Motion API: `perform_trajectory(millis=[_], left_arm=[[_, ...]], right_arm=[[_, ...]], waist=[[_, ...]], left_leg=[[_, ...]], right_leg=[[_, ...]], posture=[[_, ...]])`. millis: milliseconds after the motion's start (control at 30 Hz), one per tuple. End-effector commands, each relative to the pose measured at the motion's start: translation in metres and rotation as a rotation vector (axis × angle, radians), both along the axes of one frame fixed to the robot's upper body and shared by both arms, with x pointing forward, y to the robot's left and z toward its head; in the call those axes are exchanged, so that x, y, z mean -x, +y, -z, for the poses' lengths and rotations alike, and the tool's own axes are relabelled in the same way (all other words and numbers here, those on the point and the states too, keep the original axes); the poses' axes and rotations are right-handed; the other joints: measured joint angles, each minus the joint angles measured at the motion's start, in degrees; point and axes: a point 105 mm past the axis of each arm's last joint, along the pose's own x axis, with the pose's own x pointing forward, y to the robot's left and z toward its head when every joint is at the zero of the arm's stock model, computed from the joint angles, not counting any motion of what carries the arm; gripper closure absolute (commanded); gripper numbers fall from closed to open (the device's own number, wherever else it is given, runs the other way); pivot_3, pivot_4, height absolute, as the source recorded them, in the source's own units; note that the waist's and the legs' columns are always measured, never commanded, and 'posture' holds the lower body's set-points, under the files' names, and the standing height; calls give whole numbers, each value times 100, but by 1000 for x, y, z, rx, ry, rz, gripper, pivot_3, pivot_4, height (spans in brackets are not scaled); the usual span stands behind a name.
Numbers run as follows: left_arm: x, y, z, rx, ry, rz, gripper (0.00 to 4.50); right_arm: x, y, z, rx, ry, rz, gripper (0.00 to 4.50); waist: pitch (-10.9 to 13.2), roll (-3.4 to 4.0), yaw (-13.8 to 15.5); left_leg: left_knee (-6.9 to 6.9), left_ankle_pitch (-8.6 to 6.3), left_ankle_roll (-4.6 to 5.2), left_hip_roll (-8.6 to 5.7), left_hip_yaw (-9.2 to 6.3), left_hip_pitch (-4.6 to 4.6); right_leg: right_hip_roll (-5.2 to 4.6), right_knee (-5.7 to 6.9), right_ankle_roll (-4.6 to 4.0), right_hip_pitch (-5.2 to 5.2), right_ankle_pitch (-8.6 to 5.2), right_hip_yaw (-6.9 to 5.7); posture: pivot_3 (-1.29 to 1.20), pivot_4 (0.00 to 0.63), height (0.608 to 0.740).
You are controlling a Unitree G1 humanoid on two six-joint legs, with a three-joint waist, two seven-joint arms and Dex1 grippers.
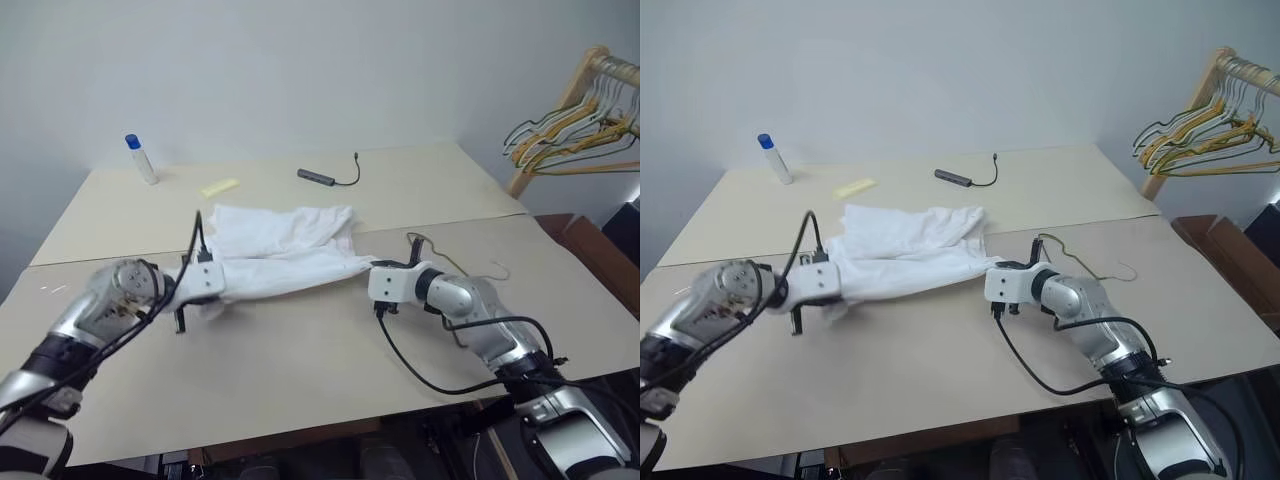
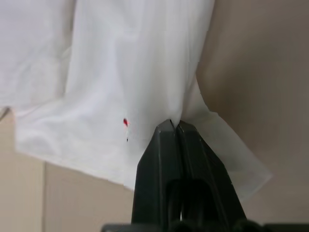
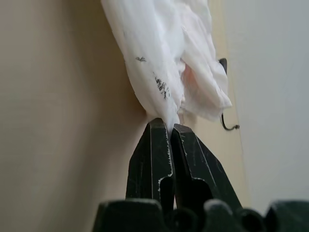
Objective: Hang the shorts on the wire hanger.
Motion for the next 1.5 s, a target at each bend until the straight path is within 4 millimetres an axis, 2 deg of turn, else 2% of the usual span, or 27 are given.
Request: perform_trajectory(millis=[33,133,200,233,300,467,633,767,1000,1100,1200,1300,1433,1500], left_arm=[[16,5,2,11,87,67,4478],[36,2,10,-1,181,151,4478],[40,2,13,-12,189,157,4478],[42,2,13,-10,189,150,4290],[46,1,13,-8,195,156,3860],[56,4,9,-55,151,177,2308],[56,-2,13,-125,61,199,786],[60,-14,19,-94,81,201,786],[51,-15,39,-159,71,166,786],[32,-8,41,-212,-6,112,1400],[16,-4,37,-210,-61,66,2248],[0,-4,32,-201,-124,37,3182],[-8,-3,28,-187,-150,32,4423],[-2,-5,26,-169,-116,88,4469]], right_arm=[[0,-19,-12,10,-35,56,4500],[4,-16,-6,17,-28,42,4500],[6,-12,-5,11,-22,33,4500],[7,-10,-4,5,-19,27,4500],[9,-7,-3,2,-14,19,4500],[11,-5,-1,2,-10,17,4500],[10,-2,0,-3,-7,13,4500],[10,-1,0,-7,-8,13,4500],[8,-1,-4,-8,-14,15,4500],[7,-2,-7,-11,-21,20,4500],[7,-3,-9,-12,-26,23,4500],[8,-5,-11,-10,-29,22,4500],[11,-6,-14,-4,-35,13,4500],[12,-6,-16,4,-36,-6,4500]], waist=[[0,0,26],[0,0,17],[0,0,28],[0,0,36],[0,-1,37],[0,-1,65],[0,-1,105],[-1,0,107],[-24,35,149],[-33,49,173],[-38,50,174],[-39,49,163],[-42,44,120],[-44,41,98]], left_leg=[[0,-1,1,-1,2,-1],[0,-2,2,1,8,0],[0,-2,2,4,6,3],[0,-1,1,4,6,5],[1,-1,2,4,6,11],[1,-3,4,7,6,9],[1,-4,5,7,7,11],[1,-4,5,7,10,24],[1,-4,6,5,13,44],[0,-4,6,5,17,81],[0,-5,6,6,14,106],[0,-6,8,6,10,103],[0,-14,10,5,9,75],[0,-14,9,4,12,47]], right_leg=[[-1,0,1,0,-1,0],[-1,-2,2,0,-1,4],[2,3,2,0,-1,2],[2,7,2,1,-1,2],[4,9,1,7,-1,2],[7,1,2,9,-1,2],[6,3,2,11,-1,2],[6,4,2,23,-1,3],[6,3,3,43,-2,4],[6,2,10,78,-6,5],[7,-2,49,109,-30,1],[8,-8,50,109,-31,1],[7,-8,13,79,-8,4],[5,-1,12,45,-8,9]], posture=[[-116,0,740],[-117,0,740],[-113,0,740],[-111,0,740],[-107,0,740],[-101,0,740],[-89,0,740],[-90,0,740],[-100,0,740],[-109,0,740],[-117,0,740],[-125,0,740],[-131,0,740],[-132,0,740]])
